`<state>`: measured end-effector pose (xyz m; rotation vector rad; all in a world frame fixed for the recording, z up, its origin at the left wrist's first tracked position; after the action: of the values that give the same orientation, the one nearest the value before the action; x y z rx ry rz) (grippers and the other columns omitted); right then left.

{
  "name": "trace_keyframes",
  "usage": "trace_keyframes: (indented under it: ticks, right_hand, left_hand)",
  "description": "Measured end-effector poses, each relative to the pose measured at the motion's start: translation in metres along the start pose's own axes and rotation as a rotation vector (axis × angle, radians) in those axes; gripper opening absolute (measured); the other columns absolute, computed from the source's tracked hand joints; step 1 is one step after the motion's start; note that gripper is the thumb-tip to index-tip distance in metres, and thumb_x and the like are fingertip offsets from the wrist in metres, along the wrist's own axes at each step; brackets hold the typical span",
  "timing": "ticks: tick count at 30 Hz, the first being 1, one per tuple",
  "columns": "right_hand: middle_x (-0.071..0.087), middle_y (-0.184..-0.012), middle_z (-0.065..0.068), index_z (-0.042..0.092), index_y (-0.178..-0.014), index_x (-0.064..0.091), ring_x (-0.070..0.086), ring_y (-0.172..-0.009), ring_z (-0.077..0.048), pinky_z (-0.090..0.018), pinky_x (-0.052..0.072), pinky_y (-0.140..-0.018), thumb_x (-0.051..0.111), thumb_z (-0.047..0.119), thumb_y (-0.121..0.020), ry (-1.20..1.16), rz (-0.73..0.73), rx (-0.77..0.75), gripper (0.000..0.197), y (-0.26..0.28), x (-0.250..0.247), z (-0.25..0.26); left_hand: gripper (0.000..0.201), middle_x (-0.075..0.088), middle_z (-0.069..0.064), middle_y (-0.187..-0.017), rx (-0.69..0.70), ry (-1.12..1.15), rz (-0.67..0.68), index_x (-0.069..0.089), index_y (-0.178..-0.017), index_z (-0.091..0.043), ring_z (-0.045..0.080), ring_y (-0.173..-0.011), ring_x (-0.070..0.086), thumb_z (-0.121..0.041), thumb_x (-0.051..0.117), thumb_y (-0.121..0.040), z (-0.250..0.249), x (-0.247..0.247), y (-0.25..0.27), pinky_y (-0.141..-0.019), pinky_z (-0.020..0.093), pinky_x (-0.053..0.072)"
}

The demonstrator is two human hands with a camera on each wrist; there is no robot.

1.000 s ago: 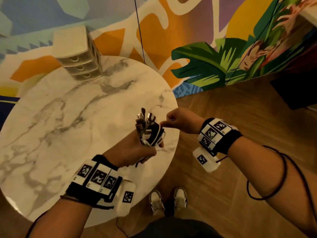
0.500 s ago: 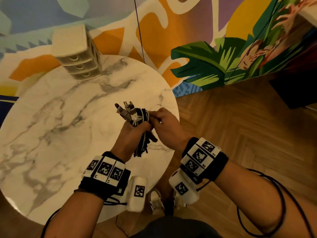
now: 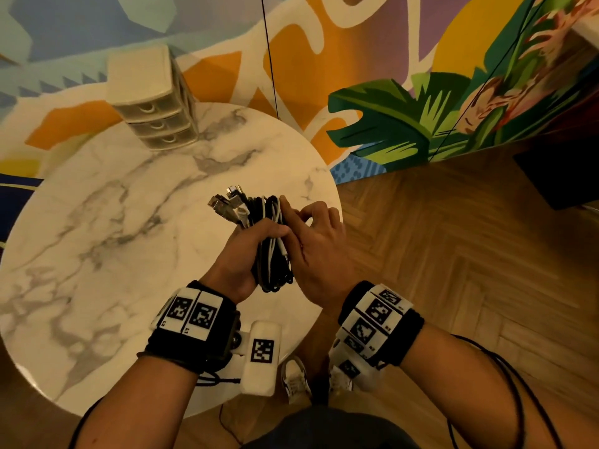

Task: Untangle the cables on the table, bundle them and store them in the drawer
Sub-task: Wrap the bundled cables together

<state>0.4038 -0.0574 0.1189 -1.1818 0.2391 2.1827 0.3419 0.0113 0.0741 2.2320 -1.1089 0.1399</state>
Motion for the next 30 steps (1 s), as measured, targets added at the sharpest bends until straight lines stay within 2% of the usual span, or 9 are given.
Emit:
trace_keyframes:
  ticks: [3, 6, 10, 12, 14, 16, 19, 25, 30]
  right_hand:
    - [0.042, -0.111, -0.002, 0.026, -0.147, 0.03, 0.035, -0.097, -0.015, -0.034, 0.036, -0.084, 0.011, 0.045, -0.096, 0.068, 0.023, -0.067, 0.057, 0.002, 0.004, 0.005]
    - [0.041, -0.116, 0.0, 0.031, -0.146, 0.03, 0.038, -0.105, -0.015, -0.041, 0.039, -0.092, 0.018, 0.049, -0.095, -0.209, 0.066, -0.076, 0.056, 0.006, 0.011, 0.002]
    - [0.024, -0.148, 0.01, 0.039, -0.148, 0.004, 0.03, -0.135, -0.011, -0.041, 0.033, -0.11, 0.057, 0.07, -0.072, -0.718, 0.219, 0.307, 0.098, 0.01, 0.038, -0.019]
    - [0.033, -0.144, 0.011, 0.034, -0.149, -0.008, 0.037, -0.13, -0.006, -0.036, 0.034, -0.11, 0.074, 0.043, -0.075, -0.97, 0.328, 0.43, 0.111, 0.012, 0.053, -0.012]
    - [0.047, -0.125, 0.015, 0.03, -0.15, -0.01, 0.047, -0.123, -0.007, -0.034, 0.038, -0.107, 0.073, 0.018, -0.081, -1.125, 0.406, 0.5, 0.109, 0.01, 0.062, -0.008]
    - [0.052, -0.123, 0.01, 0.03, -0.15, -0.004, 0.051, -0.123, -0.012, -0.037, 0.04, -0.107, 0.076, 0.016, -0.078, -1.157, 0.427, 0.509, 0.109, 0.007, 0.065, -0.005]
    - [0.055, -0.114, 0.015, 0.023, -0.149, 0.012, 0.056, -0.114, -0.007, -0.033, 0.046, -0.101, 0.077, 0.013, -0.076, -1.189, 0.36, 0.503, 0.098, 0.005, 0.068, -0.004]
    - [0.06, -0.12, 0.009, 0.02, -0.14, 0.029, 0.061, -0.109, -0.003, -0.026, 0.051, -0.094, 0.078, 0.001, -0.071, -1.191, 0.169, 0.413, 0.087, -0.001, 0.065, -0.003]
    - [0.064, -0.109, -0.004, 0.016, -0.126, 0.05, 0.063, -0.088, -0.015, -0.024, 0.051, -0.068, 0.044, 0.034, -0.097, -1.201, 0.159, 0.572, 0.035, 0.009, 0.068, -0.016]
  left_hand:
    - [0.035, 0.066, 0.014, -0.115, 0.008, 0.074, -0.023, 0.056, -0.121, -0.004, 0.029, -0.106, 0.063, -0.008, 0.051, -0.087, 0.005, -0.003, -0.001, -0.085, 0.038, 0.054]
    - [0.032, 0.065, 0.012, -0.098, 0.01, 0.133, -0.046, 0.061, -0.109, -0.007, 0.029, -0.092, 0.062, -0.011, 0.057, -0.078, 0.007, -0.014, -0.004, -0.08, 0.038, 0.051]
    - [0.026, 0.05, 0.004, -0.066, 0.061, 0.124, 0.024, 0.06, -0.097, -0.009, 0.017, -0.065, 0.053, -0.009, 0.053, -0.072, -0.007, -0.012, -0.002, -0.07, 0.031, 0.048]
    - [0.027, 0.046, 0.003, -0.061, 0.059, 0.169, 0.094, 0.058, -0.098, -0.008, 0.016, -0.062, 0.052, -0.007, 0.049, -0.073, -0.009, -0.006, 0.0, -0.074, 0.031, 0.05]
    - [0.027, 0.042, 0.0, -0.056, 0.06, 0.192, 0.137, 0.057, -0.098, -0.007, 0.013, -0.055, 0.047, -0.006, 0.047, -0.073, -0.014, -0.003, 0.002, -0.067, 0.026, 0.05]
    - [0.025, 0.044, -0.003, -0.055, 0.057, 0.189, 0.184, 0.054, -0.099, -0.006, 0.011, -0.051, 0.047, -0.005, 0.046, -0.075, -0.019, 0.0, 0.004, -0.056, 0.022, 0.047]
    - [0.022, 0.056, -0.004, -0.055, 0.051, 0.121, 0.189, 0.051, -0.101, -0.005, 0.009, -0.051, 0.056, -0.002, 0.036, -0.085, -0.024, -0.007, 0.004, -0.053, 0.021, 0.049]
    - [0.012, 0.063, 0.01, -0.076, 0.084, -0.084, -0.029, 0.065, -0.092, -0.006, 0.02, -0.074, 0.064, -0.001, 0.057, -0.083, -0.024, -0.042, 0.002, -0.067, 0.029, 0.055]
    - [0.01, 0.045, 0.002, -0.057, 0.126, 0.14, 0.066, 0.057, -0.082, -0.006, 0.016, -0.056, 0.047, -0.003, 0.052, -0.074, -0.027, -0.044, 0.014, -0.067, 0.028, 0.051]
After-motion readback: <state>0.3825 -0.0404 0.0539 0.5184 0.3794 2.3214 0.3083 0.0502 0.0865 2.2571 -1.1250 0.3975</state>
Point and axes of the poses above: each hand's wrist, its own y-axis away from the middle knuckle, its own x-axis out of the palm, z = x × y, the point moved 10 cm from there along -y, towards the middle knuckle
